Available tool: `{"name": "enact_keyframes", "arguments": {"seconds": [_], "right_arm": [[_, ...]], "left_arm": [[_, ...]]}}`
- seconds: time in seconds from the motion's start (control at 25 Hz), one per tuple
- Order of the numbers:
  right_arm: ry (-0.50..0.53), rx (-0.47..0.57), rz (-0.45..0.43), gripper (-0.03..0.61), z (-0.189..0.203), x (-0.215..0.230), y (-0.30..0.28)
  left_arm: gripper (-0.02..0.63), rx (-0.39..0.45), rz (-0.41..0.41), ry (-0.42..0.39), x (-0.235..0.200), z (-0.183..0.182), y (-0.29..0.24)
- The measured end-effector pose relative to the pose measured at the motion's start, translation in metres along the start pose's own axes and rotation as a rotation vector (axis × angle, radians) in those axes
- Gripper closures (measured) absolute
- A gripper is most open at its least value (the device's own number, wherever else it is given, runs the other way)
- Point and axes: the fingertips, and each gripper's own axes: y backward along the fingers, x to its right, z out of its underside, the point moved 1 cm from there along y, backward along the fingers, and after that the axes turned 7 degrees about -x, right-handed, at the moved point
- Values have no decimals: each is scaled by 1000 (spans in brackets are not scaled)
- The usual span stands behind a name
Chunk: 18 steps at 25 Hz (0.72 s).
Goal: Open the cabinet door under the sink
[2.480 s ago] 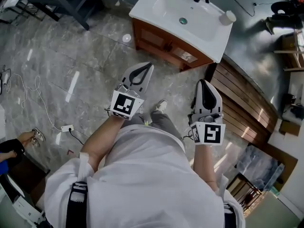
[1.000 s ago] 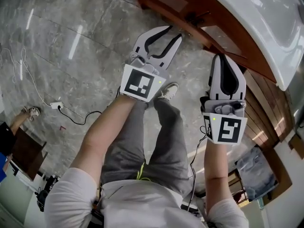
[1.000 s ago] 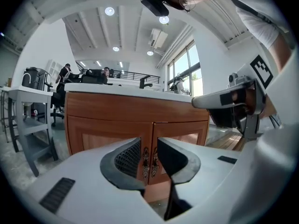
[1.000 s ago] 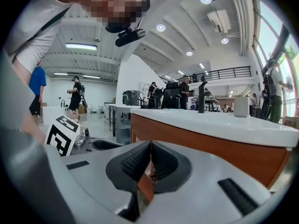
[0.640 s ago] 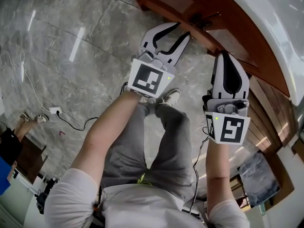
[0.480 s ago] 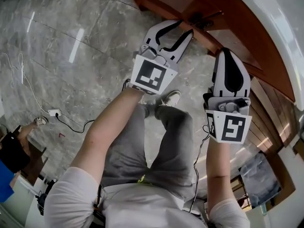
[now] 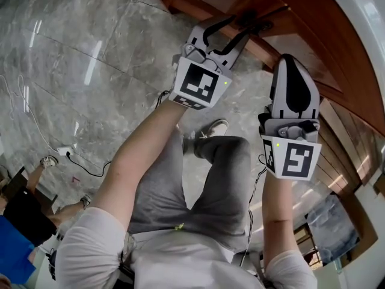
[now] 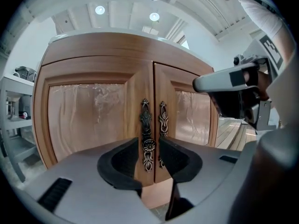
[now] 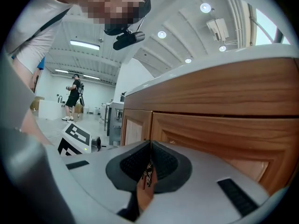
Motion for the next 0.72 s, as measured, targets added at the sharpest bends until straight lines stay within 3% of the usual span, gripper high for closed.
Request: {"name": "enact_keyframes", "arguments": {"seconds": [0.24,0.72], "right_arm": [[10,7,-3,546,6,1,-5],[10,9,-16,546,10,2,-12]], "left_arm": [[509,17,-27,-30,-3,2,-10],[522,21,25,-37,5,5,6]]}}
